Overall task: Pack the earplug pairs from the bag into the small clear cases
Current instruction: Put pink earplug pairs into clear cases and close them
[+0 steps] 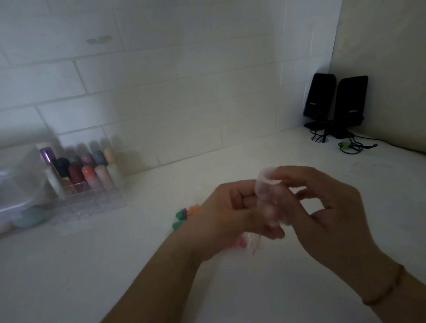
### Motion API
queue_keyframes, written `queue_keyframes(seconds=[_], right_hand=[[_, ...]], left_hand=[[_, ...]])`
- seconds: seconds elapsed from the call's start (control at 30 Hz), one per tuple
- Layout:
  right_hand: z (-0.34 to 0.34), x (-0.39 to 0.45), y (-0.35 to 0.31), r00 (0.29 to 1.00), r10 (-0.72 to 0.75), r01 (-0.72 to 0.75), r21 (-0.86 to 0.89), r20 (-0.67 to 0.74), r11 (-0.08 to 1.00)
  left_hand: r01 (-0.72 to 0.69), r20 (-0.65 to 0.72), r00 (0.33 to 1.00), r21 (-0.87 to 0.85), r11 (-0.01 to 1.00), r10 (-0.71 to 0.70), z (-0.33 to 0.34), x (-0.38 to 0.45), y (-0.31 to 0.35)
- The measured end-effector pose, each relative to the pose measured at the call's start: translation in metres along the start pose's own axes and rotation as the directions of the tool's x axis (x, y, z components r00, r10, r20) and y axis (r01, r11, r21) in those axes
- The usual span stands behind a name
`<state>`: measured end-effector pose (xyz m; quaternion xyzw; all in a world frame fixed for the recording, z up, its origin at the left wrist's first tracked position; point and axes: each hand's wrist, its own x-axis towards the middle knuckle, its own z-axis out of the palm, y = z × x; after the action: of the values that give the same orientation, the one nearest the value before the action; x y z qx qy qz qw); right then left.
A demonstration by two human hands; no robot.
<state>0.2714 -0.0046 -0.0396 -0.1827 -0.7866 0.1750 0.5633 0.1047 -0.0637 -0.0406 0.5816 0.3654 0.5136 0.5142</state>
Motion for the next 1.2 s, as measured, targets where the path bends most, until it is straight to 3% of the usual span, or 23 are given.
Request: queue_keyframes(seconds=[0.1, 0.17, 0.2, 0.27, 0.3, 0.37, 0.5, 0.67, 0.9, 1.2], right_hand=[[-0.001, 0.001, 0.004, 1.000, -0.001, 0.002, 0.014, -0.026, 1.000], [-0.002, 0.002, 0.010, 0.998, 0.057, -0.054, -0.094, 0.033, 0.994], [-0.001, 0.001, 0.015, 0.983, 0.125, -0.097, -0.198, 0.132, 0.975], [0.003, -0.005, 0.021, 0.865, 0.297, -0.127, -0.396, 0.404, 0.909], [0.006, -0.009, 0.022, 0.793, 0.344, -0.112, -0.435, 0.502, 0.894], [0.013, -0.016, 0.021, 0.715, 0.372, -0.114, -0.426, 0.592, 0.898], [0.022, -0.018, 0.019, 0.680, 0.405, -0.196, -0.381, 0.612, 0.904], [0.026, -0.023, 0.017, 0.682, 0.399, -0.179, -0.389, 0.613, 0.904], [0.034, -0.028, 0.009, 0.738, 0.315, -0.036, -0.432, 0.596, 0.901], [0.034, -0.027, 0.008, 0.707, 0.360, -0.119, -0.399, 0.609, 0.909]], left_hand=[[-0.033, -0.207, 0.978, -0.265, 0.964, -0.024, -0.021, 0.000, 0.007], [-0.076, -0.386, 0.918, -0.402, 0.912, -0.094, -0.036, 0.000, 0.011], [-0.083, -0.453, 0.880, -0.447, 0.891, -0.145, -0.041, 0.000, 0.011], [-0.092, -0.518, 0.820, -0.539, 0.837, -0.244, -0.047, 0.000, 0.011], [-0.088, -0.520, 0.806, -0.577, 0.812, -0.282, -0.048, 0.000, 0.010], [-0.054, -0.508, 0.793, -0.608, 0.792, -0.336, -0.050, 0.000, 0.009], [-0.065, -0.491, 0.801, -0.641, 0.765, -0.344, -0.051, 0.000, 0.009], [-0.065, -0.495, 0.795, -0.645, 0.762, -0.352, -0.052, -0.001, 0.008], [-0.041, -0.514, 0.782, -0.608, 0.793, -0.353, -0.048, 0.002, 0.008], [-0.024, -0.533, 0.754, -0.608, 0.794, -0.385, -0.047, 0.002, 0.007]])
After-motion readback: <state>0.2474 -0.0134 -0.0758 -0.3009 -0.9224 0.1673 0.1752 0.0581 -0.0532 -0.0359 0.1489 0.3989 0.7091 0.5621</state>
